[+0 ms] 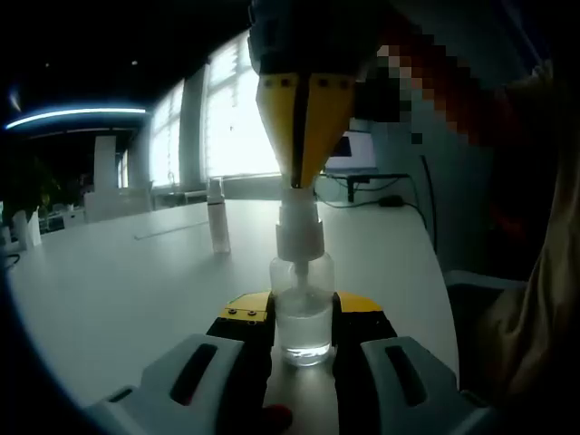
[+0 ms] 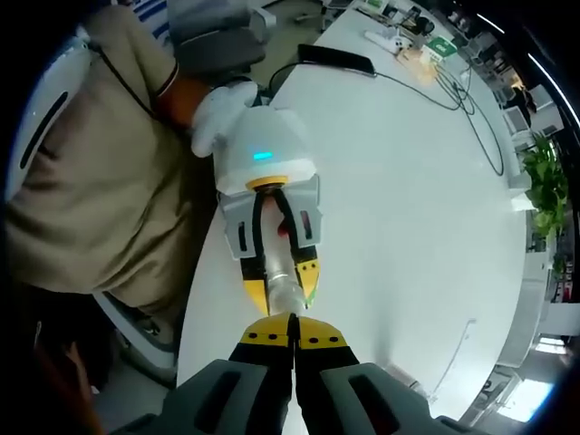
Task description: Clamp pump bottle remove cover press pump head put on cover
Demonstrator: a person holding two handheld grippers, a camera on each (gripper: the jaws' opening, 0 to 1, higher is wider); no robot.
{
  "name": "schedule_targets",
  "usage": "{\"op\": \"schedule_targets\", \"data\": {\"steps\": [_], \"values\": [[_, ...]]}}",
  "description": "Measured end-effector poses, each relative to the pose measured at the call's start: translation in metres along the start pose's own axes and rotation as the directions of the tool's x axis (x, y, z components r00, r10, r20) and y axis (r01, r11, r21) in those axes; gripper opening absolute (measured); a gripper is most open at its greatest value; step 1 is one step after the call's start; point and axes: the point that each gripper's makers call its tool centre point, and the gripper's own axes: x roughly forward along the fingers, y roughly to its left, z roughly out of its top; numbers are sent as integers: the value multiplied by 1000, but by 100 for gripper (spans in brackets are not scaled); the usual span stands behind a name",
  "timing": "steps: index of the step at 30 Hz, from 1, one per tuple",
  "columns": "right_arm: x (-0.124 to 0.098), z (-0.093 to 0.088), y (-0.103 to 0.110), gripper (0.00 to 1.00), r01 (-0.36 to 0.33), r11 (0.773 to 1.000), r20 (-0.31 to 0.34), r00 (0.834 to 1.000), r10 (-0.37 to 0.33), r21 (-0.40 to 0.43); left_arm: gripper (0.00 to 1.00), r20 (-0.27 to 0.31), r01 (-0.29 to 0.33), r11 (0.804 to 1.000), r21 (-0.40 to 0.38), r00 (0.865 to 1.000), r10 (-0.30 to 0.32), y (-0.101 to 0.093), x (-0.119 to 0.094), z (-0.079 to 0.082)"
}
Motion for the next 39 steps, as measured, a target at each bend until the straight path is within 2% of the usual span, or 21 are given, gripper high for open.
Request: {"op": "schedule_targets", "data": {"steps": [24, 39], "values": [[-5, 0, -1, 0, 12, 1000, 6, 1000, -12, -16, 15, -1, 1, 1000, -1, 1000, -1, 1, 1, 0], [-8, 0, -1, 0, 30, 999, 55, 998, -28, -28, 15, -1, 2, 1000, -2, 1000, -2, 1, 1, 0]]}}
